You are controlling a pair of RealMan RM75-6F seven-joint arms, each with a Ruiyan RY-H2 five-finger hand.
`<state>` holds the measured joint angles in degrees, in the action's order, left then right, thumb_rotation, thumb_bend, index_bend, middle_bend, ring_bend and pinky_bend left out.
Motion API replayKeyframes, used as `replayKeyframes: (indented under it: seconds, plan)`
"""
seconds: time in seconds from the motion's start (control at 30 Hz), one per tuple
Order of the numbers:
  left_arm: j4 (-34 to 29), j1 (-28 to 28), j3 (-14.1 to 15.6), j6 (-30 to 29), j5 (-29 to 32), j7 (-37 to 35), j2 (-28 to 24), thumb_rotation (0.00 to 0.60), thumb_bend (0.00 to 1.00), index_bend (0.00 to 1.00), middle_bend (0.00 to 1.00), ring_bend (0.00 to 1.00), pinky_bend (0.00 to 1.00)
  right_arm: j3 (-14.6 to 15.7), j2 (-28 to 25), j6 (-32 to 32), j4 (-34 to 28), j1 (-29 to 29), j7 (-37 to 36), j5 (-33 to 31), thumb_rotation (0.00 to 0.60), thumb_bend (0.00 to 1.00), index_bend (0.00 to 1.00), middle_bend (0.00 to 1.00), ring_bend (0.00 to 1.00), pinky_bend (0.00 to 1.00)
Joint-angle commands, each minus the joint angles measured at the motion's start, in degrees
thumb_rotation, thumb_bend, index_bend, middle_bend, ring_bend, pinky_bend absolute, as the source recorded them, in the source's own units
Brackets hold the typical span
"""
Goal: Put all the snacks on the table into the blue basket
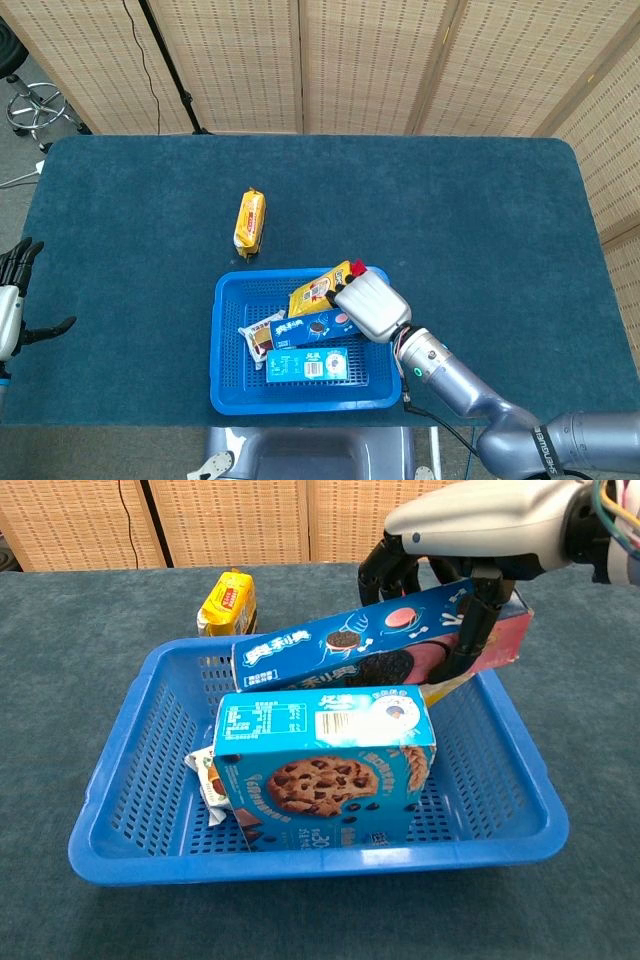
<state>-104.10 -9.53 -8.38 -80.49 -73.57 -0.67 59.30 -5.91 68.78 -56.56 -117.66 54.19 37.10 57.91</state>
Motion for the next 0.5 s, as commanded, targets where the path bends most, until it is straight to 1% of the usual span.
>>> replayKeyframes:
  seconds: [0.03,0.07,0.13,0.17,0.2,0.3,0.33,0.4,0.43,0.5]
  plan:
    - [-0.04,0.05,-0.03,-0.10,-0.05,-0.08,-0.02,0.600,0.00,0.00,0.00,0.00,0.00,0.41,-1.14,2.14,-2.34,0.20,-1.55,-2.20,0.600,0.00,0.03,0.08,0.07,0.38]
    - [-0.02,0.08,0.01,-0.14,-0.11,-0.03,-0.01,0.600,0.00,0.00,0.00,0.00,0.00,0.17,-1.90,3.27,-2.71,0.58,-2.30,-3.05,0.600,0.00,0.00,0.02,0.02,0.29]
    - [-0.03,0.09,0.10,-0.11,-0.26,0.02,0.00,0.600,0.00,0.00,0.00,0.00,0.00,-0.53,-2.63,4.10,-2.94,0.96,-3.56,-3.85,0.600,0.00,0.00,0.00,0.00,0.17]
    - [0.00,0.09,0.16,-0.05,-0.33,0.04,0.00,0.600,0.00,0.00,0.00,0.00,0.00,-1.06,-2.89,4.24,-3.12,0.95,-4.67,-4.01,0.600,0.00,0.00,0.00,0.00,0.13]
    - [0.04,0.09,0.18,-0.02,-0.34,0.08,0.00,0.600,0.00,0.00,0.00,0.00,0.00,-1.32,-3.12,4.36,-3.24,0.91,-5.37,-4.05,0.600,0.00,0.00,0.00,0.00,0.10]
    - [0.27,-0.03,0.16,0.07,-0.39,0.32,0.13,0.600,0.00,0.00,0.00,0.00,0.00,-2.62,-4.42,4.23,-3.88,0.34,-8.63,-3.65,0.600,0.00,0.00,0.00,0.00,0.09]
    - [0.51,-0.34,0.25,0.43,-0.77,0.57,0.29,0.600,0.00,0.00,0.00,0.00,0.00,-3.25,-6.33,2.58,-4.36,-0.50,-9.12,-3.14,0.600,0.00,0.00,0.00,0.00,0.09]
    - [0.76,-0.59,0.34,0.87,-1.04,0.49,0.42,0.600,0.00,0.00,0.00,0.00,0.00,-3.41,-8.18,1.48,-4.95,-1.44,-9.69,-1.82,0.600,0.00,0.00,0.00,0.00,0.09]
    - [0.90,-0.79,0.33,1.17,-1.21,0.24,0.49,0.600,0.00,0.00,0.00,0.00,0.00,-3.43,-9.17,0.54,-5.09,-2.17,-10.01,-0.79,0.600,0.00,0.00,0.00,0.00,0.09]
    - [1.47,-1.55,0.25,2.28,-1.69,-0.44,0.63,0.600,0.00,0.00,0.00,0.00,0.00,-3.14,-12.09,-3.38,-5.07,-5.25,-11.19,3.07,0.600,0.00,0.00,0.00,0.00,0.09]
